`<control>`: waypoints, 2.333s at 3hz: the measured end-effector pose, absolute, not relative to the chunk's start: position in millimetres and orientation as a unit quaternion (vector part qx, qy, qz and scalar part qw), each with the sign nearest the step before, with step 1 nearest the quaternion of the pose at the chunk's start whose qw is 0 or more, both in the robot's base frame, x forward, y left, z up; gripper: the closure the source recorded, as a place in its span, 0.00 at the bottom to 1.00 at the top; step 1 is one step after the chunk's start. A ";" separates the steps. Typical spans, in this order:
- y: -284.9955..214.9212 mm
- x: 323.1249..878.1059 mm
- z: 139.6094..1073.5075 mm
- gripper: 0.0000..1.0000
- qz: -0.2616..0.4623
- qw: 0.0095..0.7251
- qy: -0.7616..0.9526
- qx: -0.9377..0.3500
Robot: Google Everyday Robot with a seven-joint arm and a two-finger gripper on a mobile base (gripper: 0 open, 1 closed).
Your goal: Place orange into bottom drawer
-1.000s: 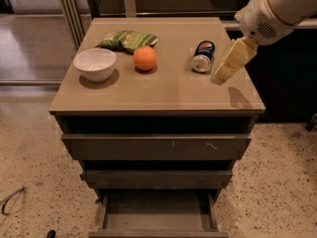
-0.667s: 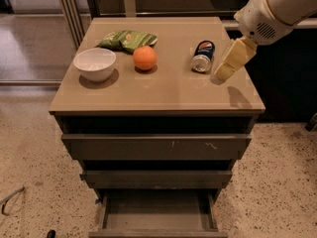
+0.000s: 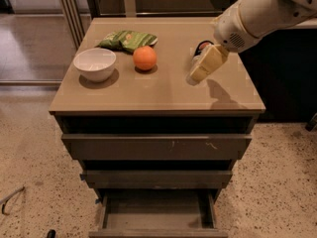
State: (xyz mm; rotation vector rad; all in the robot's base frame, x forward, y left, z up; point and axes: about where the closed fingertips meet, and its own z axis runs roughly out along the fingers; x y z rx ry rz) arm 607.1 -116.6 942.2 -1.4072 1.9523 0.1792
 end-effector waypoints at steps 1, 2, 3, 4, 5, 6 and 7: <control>-72.4 638.9 926.0 0.00 0.113 0.386 0.735 -0.547; -69.5 643.1 919.8 0.00 0.116 0.387 0.735 -0.545; -52.7 663.3 904.7 0.00 0.128 0.401 0.727 -0.543; -27.5 694.1 891.7 0.00 0.144 0.417 0.715 -0.543; -3.5 720.7 881.9 0.00 0.155 0.425 0.705 -0.547; 14.7 739.0 875.6 0.00 0.160 0.423 0.698 -0.555; 27.3 751.2 869.4 0.00 0.161 0.416 0.696 -0.563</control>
Offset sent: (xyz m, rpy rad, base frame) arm 0.0276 0.0401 -0.0124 0.0882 -0.0139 0.0497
